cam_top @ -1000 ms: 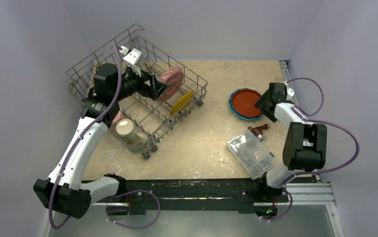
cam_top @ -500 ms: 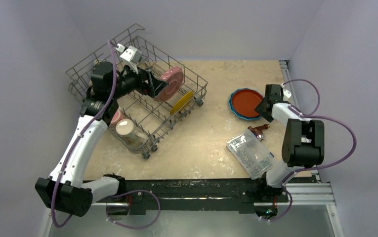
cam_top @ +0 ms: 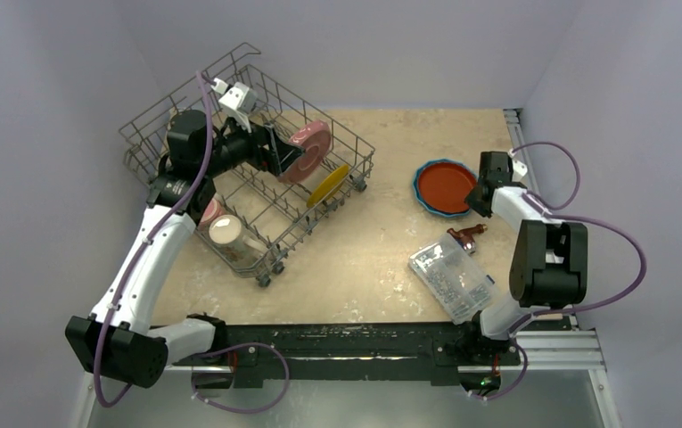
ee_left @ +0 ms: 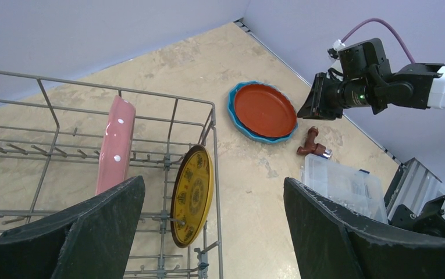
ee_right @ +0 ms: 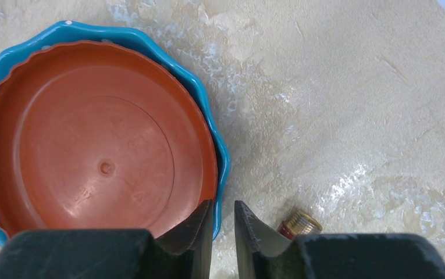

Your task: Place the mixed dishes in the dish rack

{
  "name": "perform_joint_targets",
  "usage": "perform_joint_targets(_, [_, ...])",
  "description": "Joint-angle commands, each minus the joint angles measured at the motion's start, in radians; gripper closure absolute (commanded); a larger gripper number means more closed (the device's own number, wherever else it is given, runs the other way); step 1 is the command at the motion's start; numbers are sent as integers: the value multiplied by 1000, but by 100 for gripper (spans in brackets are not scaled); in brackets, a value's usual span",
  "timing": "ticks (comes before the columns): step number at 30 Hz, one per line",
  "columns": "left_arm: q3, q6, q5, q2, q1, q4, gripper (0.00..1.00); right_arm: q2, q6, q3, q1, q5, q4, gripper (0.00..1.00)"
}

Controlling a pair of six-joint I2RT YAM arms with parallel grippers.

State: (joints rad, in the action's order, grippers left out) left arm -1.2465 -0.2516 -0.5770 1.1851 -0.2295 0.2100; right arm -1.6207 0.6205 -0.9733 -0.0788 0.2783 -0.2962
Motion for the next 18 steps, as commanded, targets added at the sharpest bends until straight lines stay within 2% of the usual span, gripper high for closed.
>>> perform_joint_targets(1, [-11,-11,-29,10,6,-42,12,67,2,-36,5,20,-24,83])
perform_joint_targets(10, [-14,-9,-27,18,1,-37,13,110,-5,-39,4,-4,-25,99])
perform_joint_targets(11, [-16,-10,-29,19,2,-37,12,108,-7,-39,4,-10,-21,94])
perform_joint_targets(14, [-16,-10,-34,19,-2,-36,13,82,-15,-35,4,-29,1,68])
perform_joint_targets(16, [-16,-1,-31,17,-5,-31,12,50,-14,-34,4,-35,12,59])
perform_joint_targets(18, [-17,1,-29,20,-5,-31,12,9,-16,-44,5,-42,15,56])
